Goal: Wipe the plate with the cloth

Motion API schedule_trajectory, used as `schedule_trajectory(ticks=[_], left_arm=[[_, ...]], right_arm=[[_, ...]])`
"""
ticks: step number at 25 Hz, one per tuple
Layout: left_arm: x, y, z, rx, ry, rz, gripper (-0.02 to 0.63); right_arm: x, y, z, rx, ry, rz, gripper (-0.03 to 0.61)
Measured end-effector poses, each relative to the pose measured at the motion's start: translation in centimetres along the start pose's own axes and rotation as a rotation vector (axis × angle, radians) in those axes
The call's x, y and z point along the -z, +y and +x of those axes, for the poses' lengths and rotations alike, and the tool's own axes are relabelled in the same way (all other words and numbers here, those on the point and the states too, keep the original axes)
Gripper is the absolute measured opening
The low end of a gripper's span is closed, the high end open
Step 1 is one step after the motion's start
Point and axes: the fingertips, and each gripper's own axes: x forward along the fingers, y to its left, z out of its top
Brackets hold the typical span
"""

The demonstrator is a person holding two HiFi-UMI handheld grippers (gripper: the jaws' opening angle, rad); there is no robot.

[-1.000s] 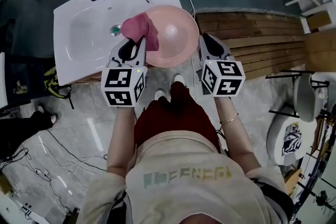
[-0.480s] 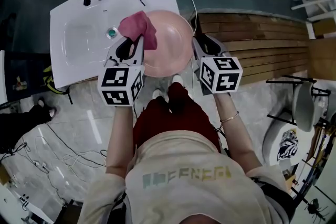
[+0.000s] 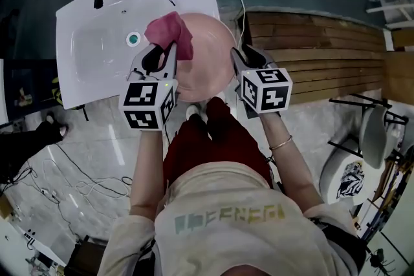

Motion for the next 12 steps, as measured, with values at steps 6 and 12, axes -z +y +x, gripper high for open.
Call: schedule_trajectory(ticks=[6, 12], left_arm=[[1.0, 0.4, 1.4, -0.006, 0.033, -0.022, 0.066], [2.0, 0.6, 2.3, -0.012, 0.061, -0.037, 0.066]], right_arm=[[0.8, -0.6, 1.7, -0.008, 0.046, 0.004, 0.109], [1.4, -0.3, 3.0, -0.057, 0.076, 0.020, 0.107]])
